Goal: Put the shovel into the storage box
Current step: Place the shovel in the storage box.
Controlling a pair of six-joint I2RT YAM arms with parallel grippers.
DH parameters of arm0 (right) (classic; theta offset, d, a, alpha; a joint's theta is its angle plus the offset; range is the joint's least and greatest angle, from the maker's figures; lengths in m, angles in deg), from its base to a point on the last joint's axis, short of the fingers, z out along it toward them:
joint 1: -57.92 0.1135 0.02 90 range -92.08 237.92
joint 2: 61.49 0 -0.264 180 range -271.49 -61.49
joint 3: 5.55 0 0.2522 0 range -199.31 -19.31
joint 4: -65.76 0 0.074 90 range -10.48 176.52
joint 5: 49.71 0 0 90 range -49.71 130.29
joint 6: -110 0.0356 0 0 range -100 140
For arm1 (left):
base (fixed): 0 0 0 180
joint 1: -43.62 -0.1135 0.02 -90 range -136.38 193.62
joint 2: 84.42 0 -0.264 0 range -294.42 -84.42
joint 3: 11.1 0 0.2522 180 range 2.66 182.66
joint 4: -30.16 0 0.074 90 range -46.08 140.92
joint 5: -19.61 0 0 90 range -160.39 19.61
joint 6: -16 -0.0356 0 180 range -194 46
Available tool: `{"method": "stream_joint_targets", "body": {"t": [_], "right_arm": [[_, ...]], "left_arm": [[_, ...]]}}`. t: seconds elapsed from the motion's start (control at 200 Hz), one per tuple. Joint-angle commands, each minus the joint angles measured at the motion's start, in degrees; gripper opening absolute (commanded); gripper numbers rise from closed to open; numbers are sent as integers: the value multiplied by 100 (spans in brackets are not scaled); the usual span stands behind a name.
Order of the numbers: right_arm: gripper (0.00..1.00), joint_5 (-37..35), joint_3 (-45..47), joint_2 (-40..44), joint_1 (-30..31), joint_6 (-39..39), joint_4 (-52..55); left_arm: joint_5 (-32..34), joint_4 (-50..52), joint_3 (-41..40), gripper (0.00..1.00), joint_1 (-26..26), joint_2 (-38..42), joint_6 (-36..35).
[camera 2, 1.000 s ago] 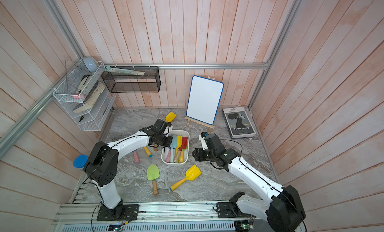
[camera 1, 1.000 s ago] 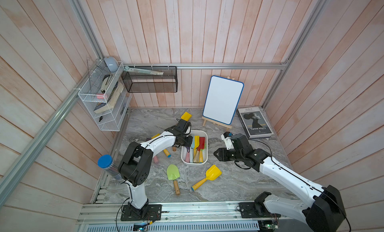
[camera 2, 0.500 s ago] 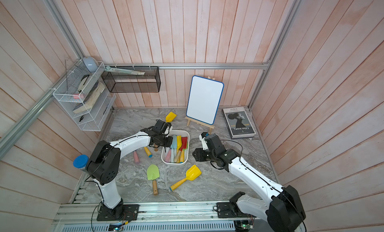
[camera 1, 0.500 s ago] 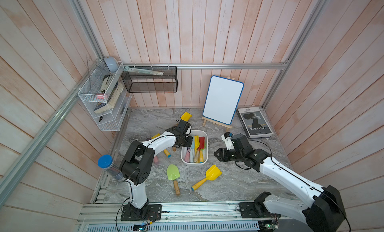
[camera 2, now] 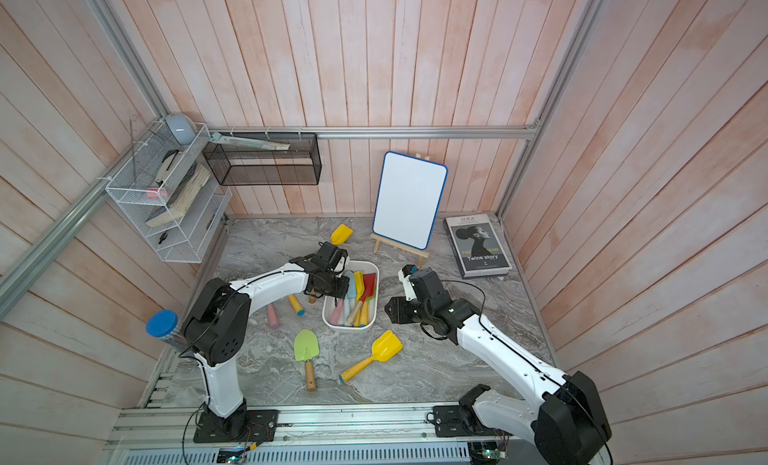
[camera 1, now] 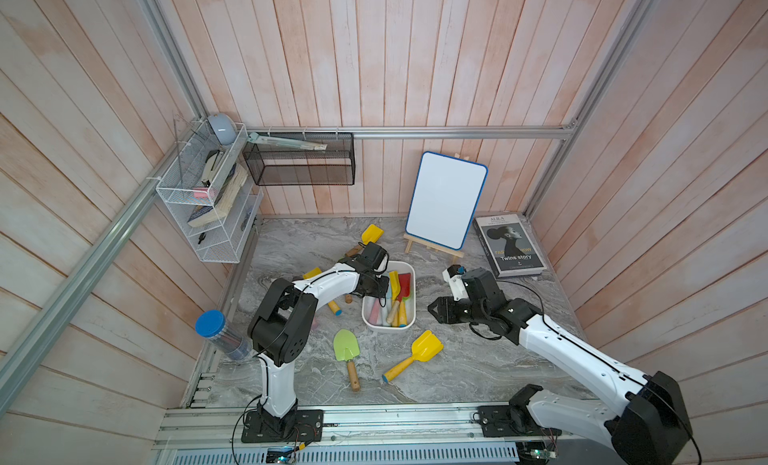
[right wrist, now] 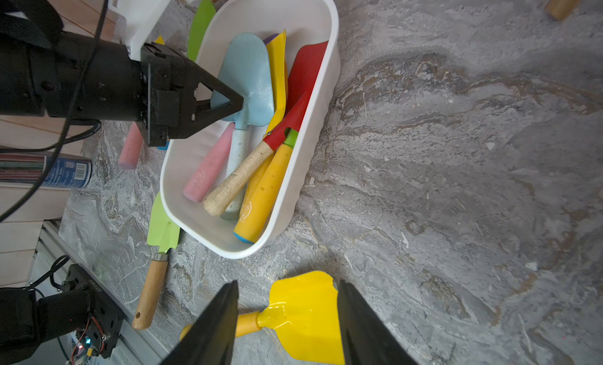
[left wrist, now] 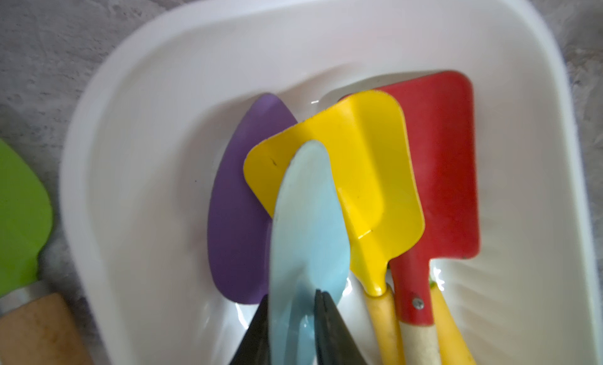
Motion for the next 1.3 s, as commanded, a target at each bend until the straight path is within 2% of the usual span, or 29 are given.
{"method": "stream_joint_targets", "body": {"t": [0.0, 0.245, 0.37, 0.895, 1.105, 1.29], "right_arm": [[54, 59, 70, 48, -25, -87, -60], [54, 93, 70, 39, -25, -109, -80], [54, 108, 74, 28, -25, -109, -100], [54, 124, 105, 52, -29, -116, -115], [54, -29, 105, 91, -33, -15, 24], [54, -220, 222, 268, -32, 192, 73]], "left_arm": [[228, 293, 246, 27, 53, -116, -3], [610, 648, 552, 33, 124, -134, 54], [762, 798, 681, 39, 135, -134, 81], [1145, 890, 918, 40, 215, -70, 209], [1162, 639, 911, 41, 308, 279, 262], [1109, 326, 777, 41, 370, 998, 366]]}}
